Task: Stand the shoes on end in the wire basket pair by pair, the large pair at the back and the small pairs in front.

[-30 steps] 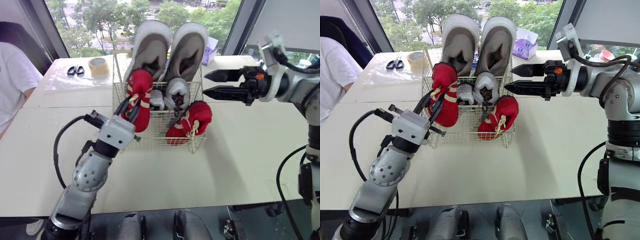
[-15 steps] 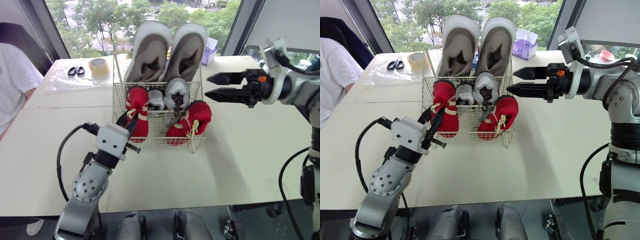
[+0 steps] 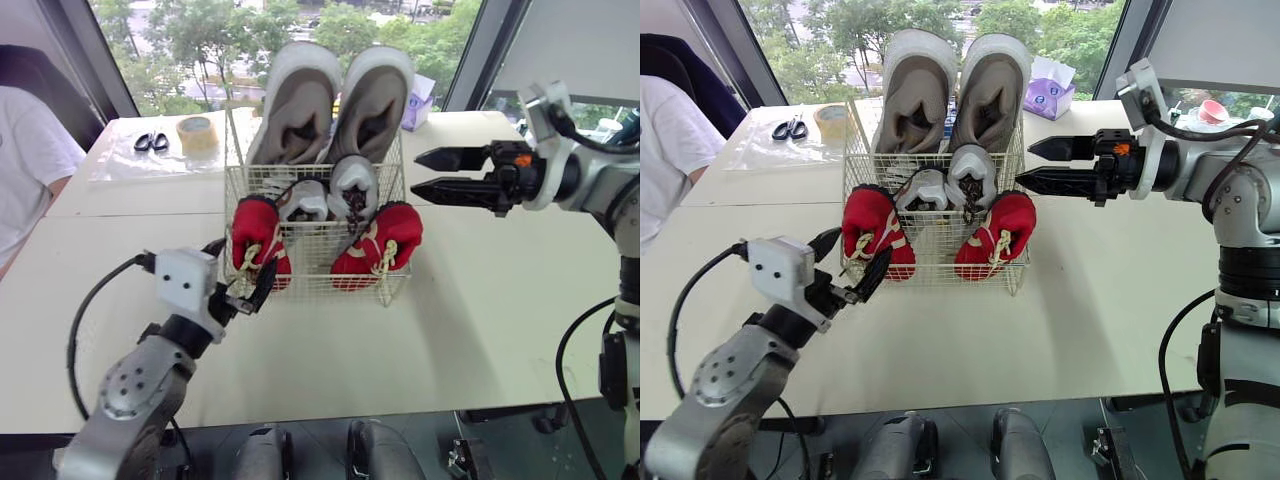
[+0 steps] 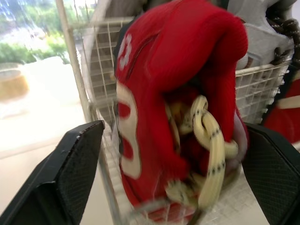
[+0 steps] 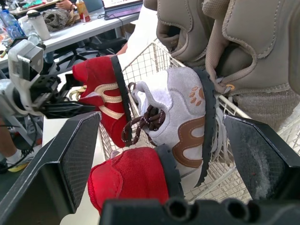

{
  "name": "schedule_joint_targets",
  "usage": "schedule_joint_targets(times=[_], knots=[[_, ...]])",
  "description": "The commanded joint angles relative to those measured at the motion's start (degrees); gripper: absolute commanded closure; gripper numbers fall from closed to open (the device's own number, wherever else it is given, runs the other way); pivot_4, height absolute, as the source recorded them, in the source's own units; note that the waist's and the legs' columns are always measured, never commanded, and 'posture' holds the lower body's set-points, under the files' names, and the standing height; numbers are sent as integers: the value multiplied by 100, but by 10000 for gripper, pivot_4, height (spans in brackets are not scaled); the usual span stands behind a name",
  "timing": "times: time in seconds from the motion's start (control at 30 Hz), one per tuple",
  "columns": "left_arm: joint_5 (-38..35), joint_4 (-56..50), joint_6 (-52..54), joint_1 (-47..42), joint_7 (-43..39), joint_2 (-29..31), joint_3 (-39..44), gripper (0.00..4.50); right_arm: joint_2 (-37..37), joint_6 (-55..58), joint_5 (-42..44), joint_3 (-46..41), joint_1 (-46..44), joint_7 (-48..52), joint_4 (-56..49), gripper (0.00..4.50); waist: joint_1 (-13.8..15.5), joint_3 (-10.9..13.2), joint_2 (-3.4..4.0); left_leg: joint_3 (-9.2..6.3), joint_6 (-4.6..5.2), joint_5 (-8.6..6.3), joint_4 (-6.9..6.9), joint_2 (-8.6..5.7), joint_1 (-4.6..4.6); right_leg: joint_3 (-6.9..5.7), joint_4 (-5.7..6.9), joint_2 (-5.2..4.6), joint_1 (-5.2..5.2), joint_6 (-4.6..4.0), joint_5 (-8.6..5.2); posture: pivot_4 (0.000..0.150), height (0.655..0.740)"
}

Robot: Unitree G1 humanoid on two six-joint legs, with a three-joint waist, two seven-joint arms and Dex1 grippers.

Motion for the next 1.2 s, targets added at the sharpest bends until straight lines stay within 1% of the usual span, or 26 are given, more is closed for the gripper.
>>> schedule_joint_targets(times=[0.03,0.1,0.13,0.17,0.2,0.27,0.3,0.37,0.4,0.47,0.53,0.6,0.63,0.7,0.77,0.87,0.97,1.03,1.1,1.2], knots=[[-2380,-245,338,44,46,611,1088,840,-16,-120,-19,-64,-21,65,-29,0,-1,0,0,-1,0,0,0,0,0,-1,0,1,0,0,0,1500,7400],[-3725,-50,412,315,-53,1438,1729,840,-21,-112,-2,-84,5,88,-47,0,-7,1,0,-3,-1,0,0,2,1,0,3,2,-1,-1,-1,1500,7400],[-4473,110,240,490,-21,1730,2081,840,-29,-100,23,-117,30,99,-69,0,-12,1,2,-4,-1,0,0,2,1,-2,3,3,-1,-1,-1,1500,7400],[-4933,269,109,586,125,1938,2337,840,-27,-78,57,-162,44,96,-77,0,-23,1,2,-4,-2,0,0,2,1,-2,4,2,-2,-4,-3,1500,7400],[-5061,459,57,642,235,2156,2592,840,-21,-3,154,-289,61,57,-74,0,-20,2,4,-3,-2,0,0,3,1,-1,4,-1,-3,-9,-6,1500,7400],[-5614,891,-71,795,384,2455,3018,840,-36,142,346,-576,117,-47,-45,0,-10,2,4,-1,-3,1,0,0,1,-1,3,-1,-2,-19,-11,1500,7400],[-5534,1127,-91,854,423,2572,3210,840,-93,175,402,-747,218,-125,-51,0,1,2,4,-2,-4,1,0,1,1,-2,2,0,-1,-20,-11,1500,7400],[-5663,1487,-150,1004,373,2703,3503,840,-246,272,505,-1048,520,-218,-191,0,17,2,3,-4,-4,1,0,-2,1,-4,-3,0,2,-20,-12,1500,7400],[-5644,1633,-156,1049,342,2762,3579,840,-315,354,565,-1180,691,-263,-296,0,22,1,3,-5,-5,1,0,-2,1,-6,-8,1,6,-21,-13,1500,7400],[-5381,1885,-110,1161,156,2876,3573,840,-406,497,674,-1466,1150,-437,-611,0,13,1,3,-1,-3,-1,0,-6,-2,-5,-14,-4,6,-20,-15,1500,7400],[-4881,2148,-146,1143,96,2940,3315,840,-365,567,716,-1838,1712,-799,-960,0,6,1,3,4,-1,-2,0,-6,-2,-3,-15,-6,6,-20,-15,1500,7400],[-4429,2425,-233,1002,252,2889,3061,840,-269,622,764,-2126,2177,-1149,-1306,0,5,1,4,7,-2,-2,-2,-5,0,-2,-14,-5,6,-20,-14,1500,7400],[-4232,2596,-291,859,393,2800,2913,840,-177,601,763,-2244,2486,-1333,-1545,0,6,1,5,7,-3,-2,-2,-4,2,-2,-12,-3,5,-20,-14,1500,7400],[-3633,2788,-405,643,630,2599,2475,840,76,322,462,-2332,3306,-1779,-2147,0,11,-5,2,6,-4,-1,-4,0,7,-1,-7,0,6,-20,-14,1500,7400],[-3361,2743,-421,636,652,2370,2184,840,477,-25,259,-2463,4027,-2219,-2726,0,12,-10,-5,0,-6,-2,-8,4,10,-3,-9,7,11,-19,-14,1500,7400],[-2993,2519,-380,780,619,2190,1817,840,908,32,445,-2602,4836,-2650,-3416,0,0,-9,-3,8,-6,-2,-9,2,0,2,-10,0,0,-15,-12,1500,7400],[-2558,2299,-432,992,419,2172,1546,840,1099,-47,493,-2630,5212,-2922,-3696,0,-16,-9,-3,16,-6,-2,-8,2,4,9,-10,0,-1,-19,-12,1500,7400],[-2501,2332,-463,1039,375,2072,1582,840,1134,-126,448,-2573,5339,-3039,-3759,0,-4,-9,-2,15,-7,-3,-9,3,12,9,-10,0,4,-24,-14,1500,7400],[-2285,2308,-508,1166,230,2042,1565,840,1155,-188,479,-2564,5413,-3107,-3749,0,-1,-10,-3,13,-7,-3,-9,4,13,9,-10,1,4,-26,-15,1500,7400],[-2131,2262,-533,1275,231,1880,1562,840,1149,-348,401,-2491,5446,-3175,-3638,0,-1,-10,-1,12,-6,-3,-9,3,11,9,-11,-1,2,-27,-15,1500,7400]])
